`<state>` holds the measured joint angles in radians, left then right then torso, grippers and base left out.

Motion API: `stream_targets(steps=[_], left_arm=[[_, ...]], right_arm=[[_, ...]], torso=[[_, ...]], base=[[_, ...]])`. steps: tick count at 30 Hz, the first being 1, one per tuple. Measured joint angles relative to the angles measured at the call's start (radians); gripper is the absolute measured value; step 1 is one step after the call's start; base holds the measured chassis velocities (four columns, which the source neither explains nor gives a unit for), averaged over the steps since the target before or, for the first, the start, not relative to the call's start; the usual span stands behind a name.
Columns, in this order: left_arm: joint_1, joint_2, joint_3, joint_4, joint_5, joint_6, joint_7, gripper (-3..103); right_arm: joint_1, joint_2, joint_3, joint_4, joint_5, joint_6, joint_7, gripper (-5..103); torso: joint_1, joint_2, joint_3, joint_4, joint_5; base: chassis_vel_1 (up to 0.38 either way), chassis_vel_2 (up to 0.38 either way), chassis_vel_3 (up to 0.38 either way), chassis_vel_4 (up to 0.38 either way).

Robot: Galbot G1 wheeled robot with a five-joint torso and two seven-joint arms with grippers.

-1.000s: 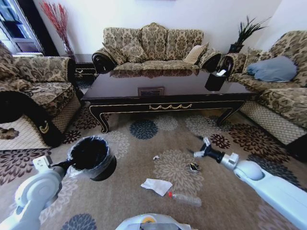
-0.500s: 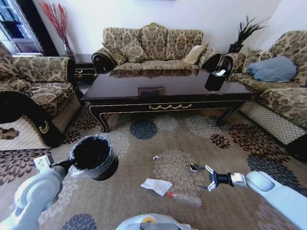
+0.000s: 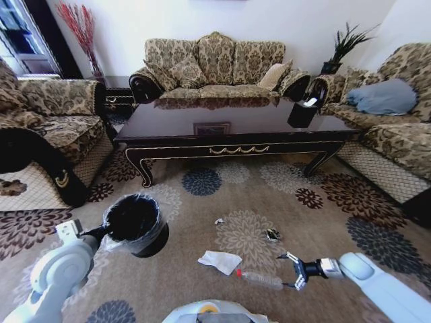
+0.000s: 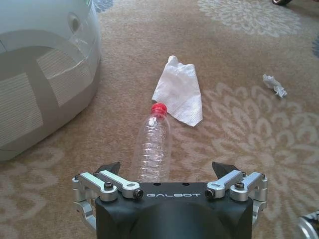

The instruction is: Move to the front of the table and pick up the trash from the floor, then place it into the trash bin.

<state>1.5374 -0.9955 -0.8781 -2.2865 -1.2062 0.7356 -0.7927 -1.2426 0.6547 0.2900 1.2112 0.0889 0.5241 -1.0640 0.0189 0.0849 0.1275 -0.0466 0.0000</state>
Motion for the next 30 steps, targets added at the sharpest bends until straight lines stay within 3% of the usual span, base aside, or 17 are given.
stream_targets(steps=[10, 29, 30], left_arm=[[0.01, 0.005, -0.006, 0.002, 0.002, 0.0, 0.0, 4], [0.01, 0.008, -0.005, 0.009, 0.006, 0.0, 0.0, 4], [0.01, 0.008, -0.005, 0.009, 0.006, 0.0, 0.0, 4]], right_arm=[[0.042, 0.111, -0.01, -0.128, -0.054, 0.032, 0.016, 100], [0.06, 0.185, 0.011, -0.23, -0.137, 0.07, 0.025, 101], [0.06, 0.187, 0.012, -0.231, -0.139, 0.071, 0.025, 98]], torso=[[0.0, 0.0, 0.0, 0.0002, 0.0], [0.0, 0.0, 0.0, 0.0001, -0.0001], [0.0, 0.0, 0.0, 0.0001, -0.0001]], base=[[0.0, 0.0, 0.0, 0.0], [0.0, 0.0, 0.0, 0.0], [0.0, 0.0, 0.0, 0.0]])
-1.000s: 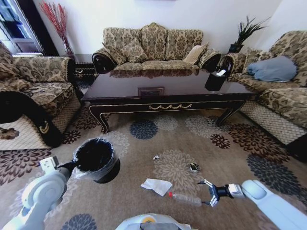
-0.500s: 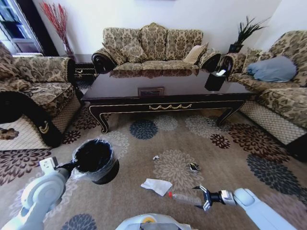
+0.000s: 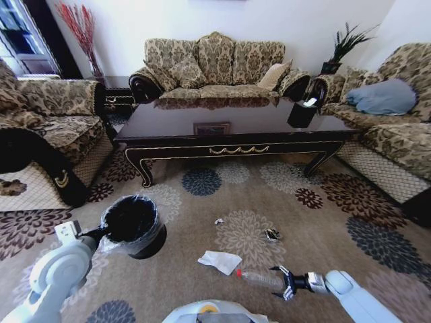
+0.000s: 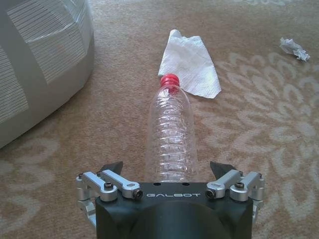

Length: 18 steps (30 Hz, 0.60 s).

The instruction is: Move to the front of the table and pick up the trash from the floor, then place it into the trash bin.

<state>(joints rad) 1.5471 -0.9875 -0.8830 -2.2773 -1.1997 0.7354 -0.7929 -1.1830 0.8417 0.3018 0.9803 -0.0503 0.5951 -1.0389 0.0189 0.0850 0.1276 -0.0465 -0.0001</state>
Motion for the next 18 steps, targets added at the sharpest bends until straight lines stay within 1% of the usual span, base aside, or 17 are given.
stream_targets(steps=[1, 3, 7, 8, 9, 10, 12, 13, 15, 16, 18], left_arm=[[0.0, 0.0, 0.001, 0.0, 0.0, 0.0, 0.0, 4], [-0.001, 0.001, 0.001, 0.0, 0.0, 0.0, 0.0, 4], [-0.001, 0.003, 0.001, 0.001, 0.0, 0.0, 0.0, 4], [-0.001, 0.003, 0.001, 0.001, 0.0, 0.0, 0.0, 4], [-0.001, 0.003, 0.001, 0.001, 0.0, 0.0, 0.0, 4], [-0.001, 0.003, 0.001, 0.002, 0.0, 0.0, 0.0, 4], [-0.001, 0.003, 0.002, 0.002, 0.0, 0.0, 0.0, 4], [-0.001, 0.003, 0.002, 0.002, 0.0, 0.0, 0.0, 4], [-0.002, 0.003, 0.004, 0.002, 0.0, 0.0, 0.0, 4], [-0.002, 0.003, 0.005, 0.002, 0.0, 0.0, 0.0, 4], [-0.002, 0.002, 0.009, 0.002, 0.001, 0.0, 0.0, 4]], right_arm=[[-0.001, 0.004, 0.0, -0.002, -0.002, 0.001, 0.0, 95], [-0.003, 0.006, 0.0, -0.003, -0.004, 0.001, 0.0, 95], [-0.005, 0.014, 0.002, -0.007, -0.014, 0.004, 0.001, 74], [-0.005, 0.014, 0.002, -0.007, -0.014, 0.004, 0.001, 74], [-0.005, 0.014, 0.003, -0.007, -0.014, 0.004, 0.001, 69], [-0.005, 0.014, 0.005, -0.007, -0.014, 0.005, 0.001, 69], [-0.006, 0.012, 0.01, -0.007, -0.015, 0.007, 0.001, 58], [-0.006, 0.012, 0.01, -0.007, -0.015, 0.007, 0.001, 58], [-0.008, 0.01, 0.018, -0.005, -0.015, 0.009, 0.002, 47], [-0.009, 0.009, 0.021, -0.004, -0.014, 0.009, 0.002, 47], [-0.013, 0.007, 0.028, 0.0, -0.012, 0.011, 0.002, 37]], torso=[[0.0, 0.0, 0.0, 0.0, 0.0], [0.0, 0.0, 0.0, 0.0, 0.0001], [0.0, 0.0, 0.0, 0.0, 0.0001], [0.0, 0.0, 0.0, 0.0, 0.0001], [0.0, 0.0, 0.0, 0.0, 0.0001], [0.0, 0.0, 0.0, 0.0, 0.0001], [0.0, 0.0, 0.0, 0.0, 0.0001], [0.0, 0.0, 0.0, 0.0, 0.0001], [0.0, 0.0, 0.0, 0.0, 0.0001], [0.0, 0.0, 0.0, 0.0, 0.0], [0.0, 0.0, 0.0, 0.0, 0.0001]], base=[[0.0, 0.0, 0.0, 0.0], [0.0, 0.0, 0.0, 0.0], [0.0, 0.0, 0.0, 0.0], [0.0, 0.0, 0.0, 0.0], [0.0, 0.0, 0.0, 0.0], [0.0, 0.0, 0.0, 0.0], [0.0, 0.0, 0.0, 0.0], [0.0, 0.0, 0.0, 0.0], [0.0, 0.0, 0.0, 0.0], [0.0, 0.0, 0.0, 0.0], [0.0, 0.0, 0.0, 0.0]])
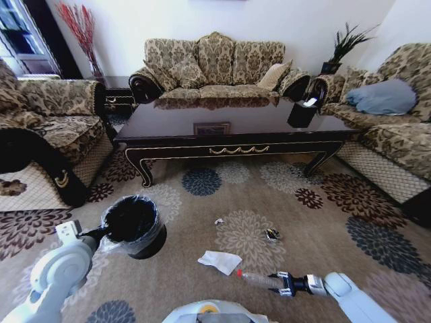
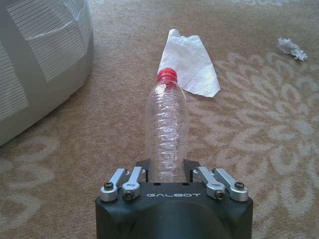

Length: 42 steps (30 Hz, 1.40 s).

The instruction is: Move to the front of the table and pick up the trash from the floor, then place it into the trash bin.

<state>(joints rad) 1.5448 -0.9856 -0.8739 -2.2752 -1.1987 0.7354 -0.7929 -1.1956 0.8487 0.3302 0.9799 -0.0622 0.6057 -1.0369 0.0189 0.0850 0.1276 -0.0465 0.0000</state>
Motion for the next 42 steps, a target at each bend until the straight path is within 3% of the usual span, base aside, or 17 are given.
stream_targets(steps=[5, 6, 7, 16, 20, 24, 31, 36, 42], left_arm=[[-0.001, -0.002, 0.007, 0.0, 0.003, 0.0, 0.0, 4], [-0.001, -0.005, 0.012, -0.001, 0.005, 0.0, 0.0, 4], [-0.002, -0.017, 0.03, -0.001, 0.016, 0.0, 0.004, 4], [-0.006, -0.041, 0.07, -0.013, 0.034, 0.0, 0.031, 4], [-0.007, -0.045, 0.101, -0.017, 0.037, 0.0, 0.064, 4], [-0.008, -0.041, 0.138, -0.017, 0.039, -0.001, 0.078, 4], [-0.01, -0.025, 0.2, -0.016, 0.063, -0.026, 0.123, 4], [-0.047, 0.044, 0.276, 0.016, 0.055, -0.054, 0.187, 4], [-0.125, 0.087, 0.393, 0.081, 0.055, -0.088, 0.232, 4]], right_arm=[[-0.009, -0.003, 0.016, 0.014, 0.015, 0.003, 0.001, 28], [-0.017, -0.006, 0.027, 0.032, 0.042, 0.003, 0.003, 25], [-0.044, -0.017, 0.055, 0.119, 0.137, -0.009, 0.021, 16], [-0.081, -0.071, 0.125, 0.322, 0.288, -0.047, 0.056, 16], [-0.082, -0.112, 0.129, 0.436, 0.46, -0.077, 0.139, 16], [-0.065, -0.127, 0.106, 0.514, 0.552, -0.106, 0.218, 16], [-0.031, -0.152, 0.049, 0.631, 0.613, -0.1, 0.358, 16], [0.038, -0.174, -0.037, 0.741, 0.718, -0.086, 0.511, 16], [0.128, -0.191, -0.124, 0.809, 0.75, -0.074, 0.591, 16]], torso=[[0.0, 0.0, 0.0, -0.0001, 0.0001], [0.0, 0.0, 0.0, -0.0001, 0.0002], [0.0, 0.0, 0.0, -0.0001, 0.0002], [0.0, 0.0, 0.0, -0.0001, 0.0], [0.0, 0.0, 0.0, 0.0, -0.0002], [0.0, 0.0, 0.0, -0.0001, 0.0001], [0.0, 0.0, 0.0, 0.0001, -0.0001], [0.0, 0.0, 0.0, 0.0, 0.0], [0.0, 0.0, 0.0, 0.0, -0.0002]], base=[[0.0, 0.0, 0.0, 0.0], [0.0, 0.0, 0.0, 0.0], [0.0, 0.0, 0.0, 0.0], [0.0, 0.0, 0.0, 0.0], [0.0, 0.0, 0.0, 0.0], [0.0, 0.0, 0.0, 0.0], [0.0, 0.0, 0.0, 0.0], [0.0, 0.0, 0.0, 0.0], [0.0, 0.0, 0.0, 0.0]])
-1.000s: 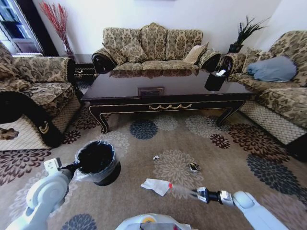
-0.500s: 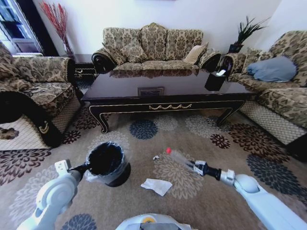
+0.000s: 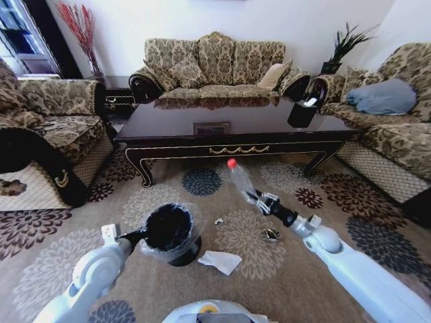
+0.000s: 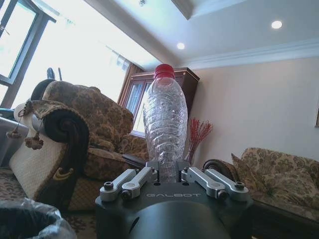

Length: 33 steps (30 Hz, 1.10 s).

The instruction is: Move to the front of the table and pick up the trash from the floor, then place it into the trash bin.

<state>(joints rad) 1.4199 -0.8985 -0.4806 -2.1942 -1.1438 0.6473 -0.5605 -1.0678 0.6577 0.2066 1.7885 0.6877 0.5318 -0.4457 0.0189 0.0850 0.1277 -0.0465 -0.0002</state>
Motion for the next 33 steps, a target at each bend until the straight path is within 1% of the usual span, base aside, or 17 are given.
stream_targets(steps=[1, 5, 6, 9, 10, 11, 13, 14, 16, 17, 21, 24, 27, 33], left_arm=[[0.0, 0.0, 0.0, 0.0, 0.0, 0.0, 0.0, 4], [-0.14, 0.028, 0.118, 0.064, 0.0, -0.012, 0.037, 4], [-0.14, 0.028, 0.118, 0.064, 0.0, -0.012, 0.037, 4], [-0.245, 0.039, 0.196, 0.099, -0.016, -0.013, 0.042, 4], [-0.288, 0.04, 0.234, 0.116, -0.03, -0.013, 0.042, 4], [-0.288, 0.04, 0.234, 0.116, -0.03, -0.013, 0.042, 4], [-0.347, 0.039, 0.297, 0.143, -0.053, -0.015, 0.042, 4], [-0.391, 0.03, 0.347, 0.165, -0.065, -0.017, 0.043, 4], [-0.451, 0.013, 0.407, 0.195, -0.071, -0.021, 0.04, 4], [-0.451, 0.013, 0.407, 0.195, -0.071, -0.021, 0.04, 4], [-0.545, -0.021, 0.483, 0.246, -0.083, -0.024, 0.025, 4], [-0.572, -0.032, 0.5, 0.26, -0.088, -0.025, 0.022, 4], [-0.607, -0.044, 0.518, 0.271, -0.098, -0.025, 0.018, 4], [-0.636, -0.052, 0.531, 0.278, -0.109, -0.028, 0.017, 4]], right_arm=[[0.0, 0.0, 0.0, 0.0, 0.0, 0.0, 0.0, 16], [0.095, -0.019, -0.106, 0.038, 0.01, 0.016, 0.053, 16], [0.095, -0.019, -0.106, 0.038, 0.01, 0.016, 0.053, 16], [0.153, -0.018, -0.174, 0.041, 0.013, 0.02, 0.071, 16], [0.178, -0.013, -0.205, 0.039, 0.012, 0.023, 0.077, 16], [0.178, -0.013, -0.205, 0.039, 0.012, 0.023, 0.077, 16], [0.218, -0.001, -0.252, 0.026, 0.006, 0.027, 0.08, 16], [0.249, 0.01, -0.291, 0.012, 0.0, 0.031, 0.084, 16], [0.281, 0.03, -0.336, -0.008, -0.007, 0.034, 0.087, 16], [0.281, 0.03, -0.336, -0.008, -0.007, 0.034, 0.087, 16], [0.304, 0.052, -0.381, -0.031, -0.023, 0.038, 0.086, 16], [0.295, 0.053, -0.386, -0.038, -0.032, 0.039, 0.079, 16], [0.248, 0.057, -0.382, -0.054, -0.06, 0.044, 0.061, 16], [0.186, 0.063, -0.374, -0.057, -0.097, 0.048, 0.041, 16]], torso=[[0.0, 0.0, 0.0, 0.0, 0.0], [0.0, 0.0, 0.0, 0.0001, 0.0], [0.0, 0.0, 0.0, 0.0001, 0.0], [0.0, 0.0, 0.0, -0.0002, 0.0003], [0.0, 0.0, 0.0, -0.0002, 0.0003], [0.0, 0.0, 0.0, -0.0002, 0.0003], [0.0, 0.0, 0.0, -0.0001, 0.0003], [0.0, 0.0, 0.0, 0.0, 0.0003], [0.0, 0.0, 0.0, 0.0001, 0.0002], [0.0, 0.0, 0.0, 0.0001, 0.0002], [0.0, 0.0, 0.0, 0.0, 0.0003], [0.0, 0.0, 0.0, 0.0, 0.0002], [0.0, 0.0, 0.0, 0.0, 0.0003], [0.0, 0.0, 0.0, -0.0001, 0.0004]], base=[[0.0, 0.0, 0.0, 0.0], [0.0, 0.0, 0.0, 0.0], [0.0, 0.0, 0.0, 0.0], [0.0, 0.0, 0.0, 0.0], [0.0, 0.0, 0.0, 0.0], [0.0, 0.0, 0.0, 0.0], [0.0, 0.0, 0.0, 0.0], [0.0, 0.0, 0.0, 0.0], [0.0, 0.0, 0.0, 0.0], [0.0, 0.0, 0.0, 0.0], [0.0, 0.0, 0.0, 0.0], [0.0, 0.0, 0.0, 0.0], [0.0, 0.0, 0.0, 0.0], [0.0, 0.0, 0.0, 0.0]])
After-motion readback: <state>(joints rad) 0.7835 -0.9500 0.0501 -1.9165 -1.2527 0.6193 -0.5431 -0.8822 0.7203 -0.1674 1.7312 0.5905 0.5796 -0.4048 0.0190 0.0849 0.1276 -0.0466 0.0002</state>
